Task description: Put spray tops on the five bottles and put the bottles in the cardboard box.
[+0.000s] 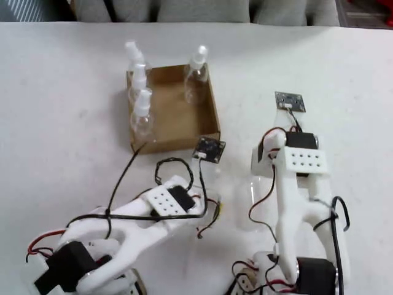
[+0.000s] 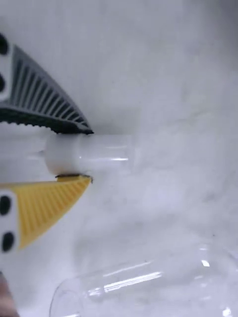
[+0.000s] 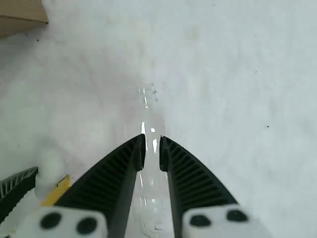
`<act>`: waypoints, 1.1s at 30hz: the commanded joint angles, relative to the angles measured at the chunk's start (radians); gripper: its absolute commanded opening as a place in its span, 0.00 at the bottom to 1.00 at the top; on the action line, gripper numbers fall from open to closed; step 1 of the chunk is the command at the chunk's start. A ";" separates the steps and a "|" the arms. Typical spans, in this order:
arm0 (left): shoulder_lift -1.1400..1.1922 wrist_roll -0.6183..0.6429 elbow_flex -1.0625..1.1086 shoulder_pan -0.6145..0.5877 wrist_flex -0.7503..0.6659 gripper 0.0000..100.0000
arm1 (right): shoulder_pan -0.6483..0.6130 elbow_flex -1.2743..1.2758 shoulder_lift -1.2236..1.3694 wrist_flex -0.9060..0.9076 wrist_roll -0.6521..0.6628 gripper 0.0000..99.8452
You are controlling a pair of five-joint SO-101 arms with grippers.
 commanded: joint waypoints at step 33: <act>0.033 -0.015 -0.011 -0.151 -0.041 0.05 | -0.097 -0.094 0.274 -0.050 0.014 0.17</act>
